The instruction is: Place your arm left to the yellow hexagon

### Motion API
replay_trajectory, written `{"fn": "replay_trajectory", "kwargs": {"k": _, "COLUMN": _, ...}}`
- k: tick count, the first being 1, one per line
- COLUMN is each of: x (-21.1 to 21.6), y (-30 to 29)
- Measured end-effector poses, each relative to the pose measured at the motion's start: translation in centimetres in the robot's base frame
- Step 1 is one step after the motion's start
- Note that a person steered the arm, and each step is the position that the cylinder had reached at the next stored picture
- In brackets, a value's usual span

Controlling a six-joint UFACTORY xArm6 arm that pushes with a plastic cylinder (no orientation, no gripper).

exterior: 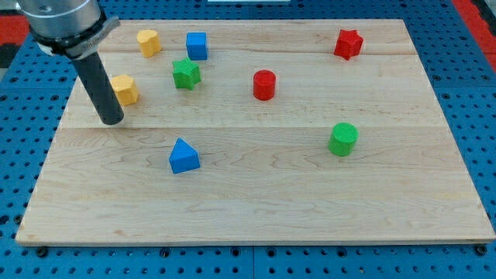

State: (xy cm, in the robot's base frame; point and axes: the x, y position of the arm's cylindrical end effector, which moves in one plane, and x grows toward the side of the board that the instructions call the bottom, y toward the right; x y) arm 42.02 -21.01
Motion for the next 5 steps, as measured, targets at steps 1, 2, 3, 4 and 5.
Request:
{"fn": "replay_trajectory", "kwargs": {"k": 1, "x": -1.0, "y": -2.0}}
{"fn": "replay_trajectory", "kwargs": {"k": 2, "x": -1.1, "y": -5.1}}
{"fn": "replay_trajectory", "kwargs": {"k": 3, "x": -2.5, "y": -5.2}}
{"fn": "replay_trajectory", "kwargs": {"k": 4, "x": -4.8, "y": -5.2}}
{"fn": "replay_trajectory", "kwargs": {"k": 5, "x": -4.8, "y": -5.2}}
